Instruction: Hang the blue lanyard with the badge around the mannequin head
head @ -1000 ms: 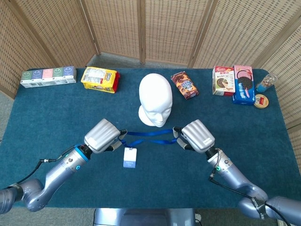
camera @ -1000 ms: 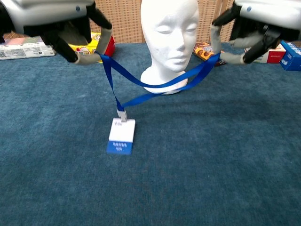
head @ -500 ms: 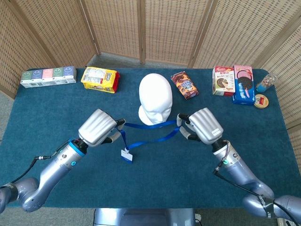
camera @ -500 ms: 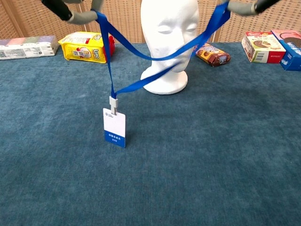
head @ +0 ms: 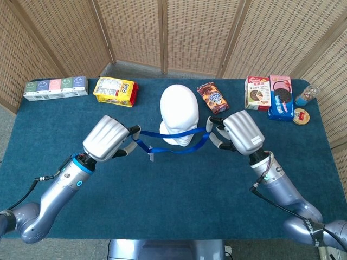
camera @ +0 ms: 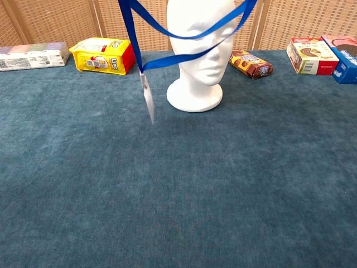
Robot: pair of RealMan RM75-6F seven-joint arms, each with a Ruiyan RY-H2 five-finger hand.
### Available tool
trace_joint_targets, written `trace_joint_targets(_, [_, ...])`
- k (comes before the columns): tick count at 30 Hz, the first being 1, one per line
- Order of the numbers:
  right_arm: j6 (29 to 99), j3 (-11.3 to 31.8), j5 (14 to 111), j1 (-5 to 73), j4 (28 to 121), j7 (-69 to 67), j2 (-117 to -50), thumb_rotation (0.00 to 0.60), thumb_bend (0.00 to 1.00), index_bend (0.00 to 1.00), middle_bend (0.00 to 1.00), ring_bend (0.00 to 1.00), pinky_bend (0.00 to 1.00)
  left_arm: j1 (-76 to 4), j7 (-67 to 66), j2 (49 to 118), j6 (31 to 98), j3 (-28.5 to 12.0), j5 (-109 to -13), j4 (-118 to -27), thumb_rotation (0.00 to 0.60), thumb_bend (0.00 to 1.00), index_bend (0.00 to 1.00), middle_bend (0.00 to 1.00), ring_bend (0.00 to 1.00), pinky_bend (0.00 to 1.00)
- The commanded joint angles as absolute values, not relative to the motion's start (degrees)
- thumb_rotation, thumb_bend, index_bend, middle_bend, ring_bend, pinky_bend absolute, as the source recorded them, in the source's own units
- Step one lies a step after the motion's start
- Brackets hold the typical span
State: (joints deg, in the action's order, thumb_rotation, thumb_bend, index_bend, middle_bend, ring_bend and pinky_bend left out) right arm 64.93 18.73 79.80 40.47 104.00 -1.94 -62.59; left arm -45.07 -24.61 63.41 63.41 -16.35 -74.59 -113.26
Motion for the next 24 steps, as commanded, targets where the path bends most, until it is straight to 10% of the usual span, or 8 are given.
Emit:
trace_joint_targets(1, [64.5, 19.5, 79.0, 40.9, 104.3, -2.4, -62.1, 0.600, 0.49, 0.78, 1.00, 1.00, 1.00, -45.5, -24.7, 62.7, 63.6, -17.2, -73.8, -113.8, 0.555, 0.42, 0.62, 1.00, 1.00, 1.00])
trace_joint_targets(24, [59.8, 25.9, 71.2, 46.8, 100.6, -5.9, -60.6, 0.600, 0.49, 0.79, 1.00, 1.00, 1.00, -48.9, -25.3, 60.6, 64.8, -22.2, -66.2, -112.9, 0.556, 0.42, 0.62, 1.00, 1.00, 1.00])
